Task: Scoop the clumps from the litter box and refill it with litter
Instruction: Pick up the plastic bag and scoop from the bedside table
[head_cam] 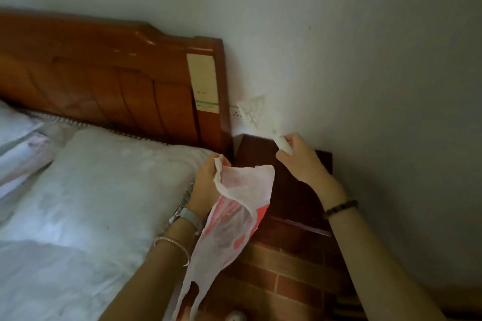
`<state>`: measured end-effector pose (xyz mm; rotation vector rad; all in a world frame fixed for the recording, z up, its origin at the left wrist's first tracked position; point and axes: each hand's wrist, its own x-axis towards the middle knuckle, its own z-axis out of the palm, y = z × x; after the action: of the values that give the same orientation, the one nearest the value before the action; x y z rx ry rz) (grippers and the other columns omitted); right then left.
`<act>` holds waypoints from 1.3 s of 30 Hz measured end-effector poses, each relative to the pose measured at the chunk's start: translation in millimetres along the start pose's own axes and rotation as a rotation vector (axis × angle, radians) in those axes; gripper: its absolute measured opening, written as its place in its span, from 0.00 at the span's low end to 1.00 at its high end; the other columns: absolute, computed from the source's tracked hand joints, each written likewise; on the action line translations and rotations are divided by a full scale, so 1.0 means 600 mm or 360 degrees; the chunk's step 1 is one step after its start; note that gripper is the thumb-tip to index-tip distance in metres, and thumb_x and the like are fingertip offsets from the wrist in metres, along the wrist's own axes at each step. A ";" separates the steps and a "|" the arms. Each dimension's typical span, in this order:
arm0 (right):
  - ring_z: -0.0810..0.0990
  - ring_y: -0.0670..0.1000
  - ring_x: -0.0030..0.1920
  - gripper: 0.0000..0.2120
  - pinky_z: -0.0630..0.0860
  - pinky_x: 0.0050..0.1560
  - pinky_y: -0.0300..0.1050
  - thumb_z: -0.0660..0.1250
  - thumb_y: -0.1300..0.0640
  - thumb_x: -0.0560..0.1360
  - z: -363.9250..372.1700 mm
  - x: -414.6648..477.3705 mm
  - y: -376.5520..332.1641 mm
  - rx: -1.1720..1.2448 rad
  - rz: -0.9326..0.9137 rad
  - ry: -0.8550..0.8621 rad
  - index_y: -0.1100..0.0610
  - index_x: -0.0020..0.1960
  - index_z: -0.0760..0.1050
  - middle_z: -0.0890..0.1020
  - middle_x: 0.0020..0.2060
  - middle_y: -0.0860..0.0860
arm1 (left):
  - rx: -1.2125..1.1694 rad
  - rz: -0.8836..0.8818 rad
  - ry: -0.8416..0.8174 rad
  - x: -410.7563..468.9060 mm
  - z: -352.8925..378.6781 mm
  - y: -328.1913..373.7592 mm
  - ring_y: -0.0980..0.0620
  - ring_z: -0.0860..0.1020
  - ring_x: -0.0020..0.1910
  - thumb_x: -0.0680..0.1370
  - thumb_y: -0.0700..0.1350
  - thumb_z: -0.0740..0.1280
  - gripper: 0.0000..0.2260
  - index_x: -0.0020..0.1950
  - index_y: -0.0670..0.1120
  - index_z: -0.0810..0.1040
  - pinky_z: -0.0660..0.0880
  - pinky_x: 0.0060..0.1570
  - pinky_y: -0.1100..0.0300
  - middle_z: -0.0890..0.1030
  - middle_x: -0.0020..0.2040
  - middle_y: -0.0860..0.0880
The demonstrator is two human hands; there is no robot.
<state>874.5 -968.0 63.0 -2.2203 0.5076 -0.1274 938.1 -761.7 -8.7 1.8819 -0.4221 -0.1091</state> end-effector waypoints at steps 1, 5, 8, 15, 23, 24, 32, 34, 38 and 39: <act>0.73 0.42 0.37 0.12 0.67 0.33 0.35 0.66 0.59 0.76 0.011 -0.006 -0.007 0.0025 -0.0054 -0.0045 0.57 0.58 0.69 0.75 0.43 0.48 | 0.0165 -0.0018 0.0056 -0.018 -0.013 -0.010 0.59 0.70 0.35 0.81 0.37 0.62 0.09 0.41 0.44 0.72 0.70 0.40 0.71 0.74 0.38 0.48; 0.78 0.44 0.42 0.11 0.75 0.39 0.38 0.68 0.56 0.76 0.064 -0.040 -0.026 0.0051 -0.0207 -0.0288 0.52 0.56 0.70 0.77 0.46 0.47 | 0.0584 -0.0032 0.0298 -0.119 -0.074 -0.042 0.62 0.69 0.35 0.76 0.39 0.68 0.05 0.44 0.39 0.73 0.68 0.37 0.74 0.74 0.40 0.48; 0.77 0.45 0.42 0.11 0.74 0.39 0.37 0.68 0.56 0.76 0.113 -0.072 -0.044 -0.0013 -0.0346 -0.0475 0.54 0.57 0.72 0.77 0.46 0.47 | 0.0677 -0.0073 0.0461 -0.215 -0.114 -0.049 0.66 0.72 0.36 0.72 0.42 0.69 0.05 0.42 0.42 0.74 0.66 0.38 0.76 0.71 0.37 0.57; 0.80 0.50 0.40 0.14 0.75 0.36 0.40 0.68 0.56 0.76 0.248 -0.173 -0.121 -0.0021 -0.0582 -0.0919 0.56 0.60 0.71 0.79 0.48 0.52 | 0.0660 -0.0236 0.0896 -0.438 -0.209 -0.068 0.60 0.73 0.36 0.71 0.52 0.61 0.15 0.44 0.40 0.74 0.67 0.39 0.73 0.74 0.38 0.53; 0.80 0.51 0.31 0.09 0.81 0.33 0.48 0.66 0.58 0.77 0.383 -0.363 -0.240 -0.0089 -0.0934 -0.1424 0.54 0.55 0.69 0.80 0.44 0.53 | 0.0639 -0.0614 0.1472 -0.701 -0.296 -0.066 0.68 0.74 0.36 0.73 0.46 0.59 0.06 0.44 0.45 0.73 0.65 0.35 0.73 0.73 0.36 0.58; 0.79 0.51 0.31 0.09 0.82 0.35 0.51 0.66 0.58 0.77 0.400 -0.393 -0.253 -0.0103 -0.0983 -0.1472 0.54 0.55 0.69 0.80 0.44 0.54 | 0.0651 -0.0653 0.1527 -0.737 -0.306 -0.064 0.66 0.73 0.36 0.71 0.42 0.61 0.04 0.44 0.44 0.74 0.66 0.36 0.74 0.73 0.37 0.59; 0.73 0.39 0.20 0.08 0.67 0.22 0.30 0.66 0.62 0.75 0.509 -0.670 -0.315 -0.0114 -0.1265 -0.1724 0.59 0.53 0.70 0.78 0.36 0.54 | 0.0593 -0.0952 0.2062 -1.042 -0.365 -0.047 0.55 0.74 0.38 0.71 0.35 0.65 0.05 0.41 0.44 0.73 0.67 0.36 0.73 0.76 0.38 0.51; 0.73 0.41 0.21 0.08 0.70 0.23 0.34 0.66 0.62 0.75 0.532 -0.742 -0.326 -0.0122 -0.1346 -0.1781 0.59 0.52 0.70 0.80 0.37 0.56 | 0.0519 -0.0981 0.2197 -1.109 -0.376 -0.035 0.53 0.74 0.38 0.72 0.33 0.65 0.05 0.41 0.42 0.73 0.67 0.36 0.74 0.76 0.39 0.50; 0.82 0.56 0.30 0.09 0.81 0.32 0.53 0.67 0.60 0.74 0.576 -0.884 -0.349 -0.0189 -0.1436 -0.1924 0.58 0.52 0.71 0.82 0.39 0.58 | 0.0540 -0.1117 0.2336 -1.245 -0.395 -0.017 0.55 0.74 0.38 0.70 0.36 0.63 0.05 0.44 0.42 0.75 0.67 0.35 0.72 0.77 0.39 0.52; 0.83 0.59 0.32 0.09 0.81 0.34 0.58 0.67 0.60 0.74 0.589 -0.919 -0.355 -0.0194 -0.1455 -0.1961 0.58 0.52 0.71 0.83 0.39 0.58 | 0.0580 -0.1163 0.2363 -1.280 -0.399 -0.015 0.53 0.75 0.39 0.71 0.32 0.64 0.06 0.45 0.41 0.75 0.67 0.34 0.74 0.77 0.40 0.50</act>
<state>529.4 -372.6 39.4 -2.0024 -1.1697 0.7673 291.6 -283.2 -33.4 1.8407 1.3104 0.8821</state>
